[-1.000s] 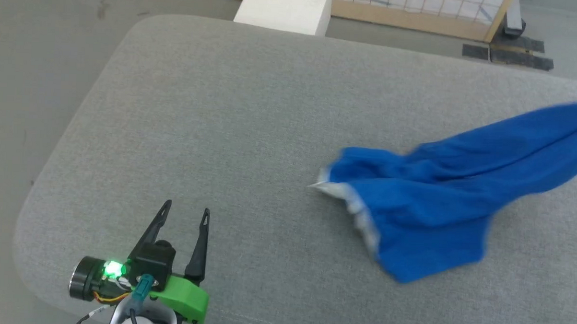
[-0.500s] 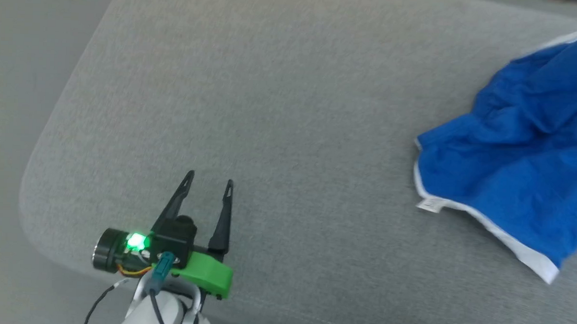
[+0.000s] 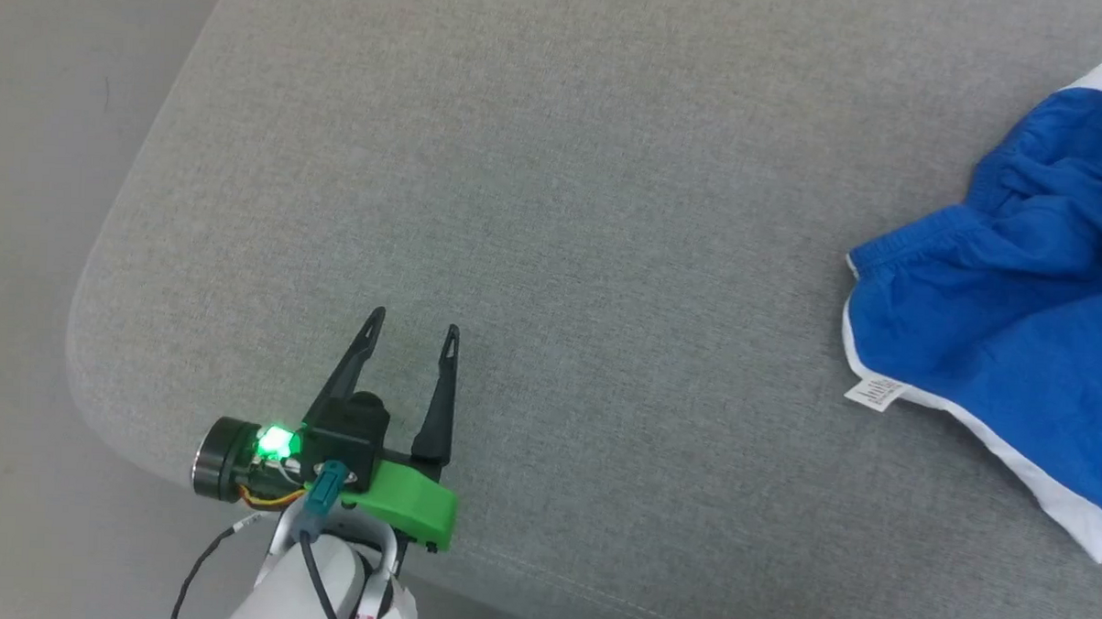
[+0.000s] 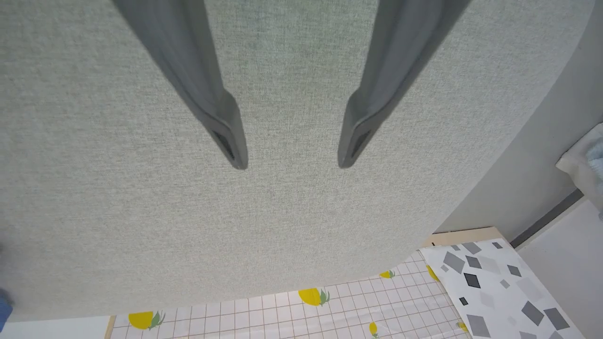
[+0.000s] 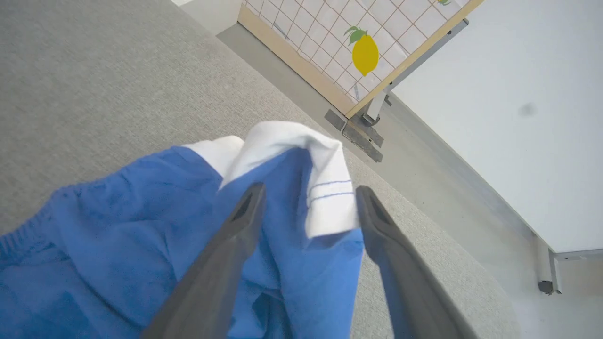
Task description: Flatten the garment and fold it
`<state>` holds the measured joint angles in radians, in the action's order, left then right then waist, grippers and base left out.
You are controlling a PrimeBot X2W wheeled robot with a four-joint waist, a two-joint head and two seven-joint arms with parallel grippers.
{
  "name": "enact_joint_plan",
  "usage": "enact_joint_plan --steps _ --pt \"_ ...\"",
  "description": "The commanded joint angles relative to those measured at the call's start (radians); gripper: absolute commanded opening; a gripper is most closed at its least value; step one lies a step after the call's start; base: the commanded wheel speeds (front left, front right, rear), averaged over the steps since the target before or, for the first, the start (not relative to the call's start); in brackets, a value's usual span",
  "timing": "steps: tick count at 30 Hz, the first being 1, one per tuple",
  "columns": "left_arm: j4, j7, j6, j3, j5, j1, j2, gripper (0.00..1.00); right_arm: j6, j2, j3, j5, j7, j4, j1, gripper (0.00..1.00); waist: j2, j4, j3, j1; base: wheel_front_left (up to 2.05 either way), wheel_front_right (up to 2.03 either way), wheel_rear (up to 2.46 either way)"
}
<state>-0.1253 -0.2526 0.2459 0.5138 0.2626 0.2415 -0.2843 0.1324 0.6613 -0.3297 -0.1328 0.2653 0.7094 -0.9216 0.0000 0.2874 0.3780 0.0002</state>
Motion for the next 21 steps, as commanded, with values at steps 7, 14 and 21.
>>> enact_joint_plan --steps 7,14,21 --pt "-0.013 -0.008 -0.01 -0.016 -0.003 -0.007 -0.03 1.0 -0.002 -0.044 0.002 -0.046 -0.079 0.071 0.017 1.0 0.0 -0.088 -0.129 -0.0002 0.0 0.0 0.0" --pt "-0.005 0.001 0.002 -0.046 0.029 -0.04 -0.054 1.0 -0.002 -0.099 0.019 -0.109 -0.182 0.067 0.063 1.0 0.0 -0.162 -0.231 -0.0002 0.0 0.0 0.0" --pt "0.036 0.023 0.019 -0.071 0.058 -0.063 -0.068 1.0 -0.002 -0.146 0.069 -0.193 -0.324 -0.055 0.206 1.0 0.0 -0.223 -0.29 -0.0002 0.0 0.0 0.0"
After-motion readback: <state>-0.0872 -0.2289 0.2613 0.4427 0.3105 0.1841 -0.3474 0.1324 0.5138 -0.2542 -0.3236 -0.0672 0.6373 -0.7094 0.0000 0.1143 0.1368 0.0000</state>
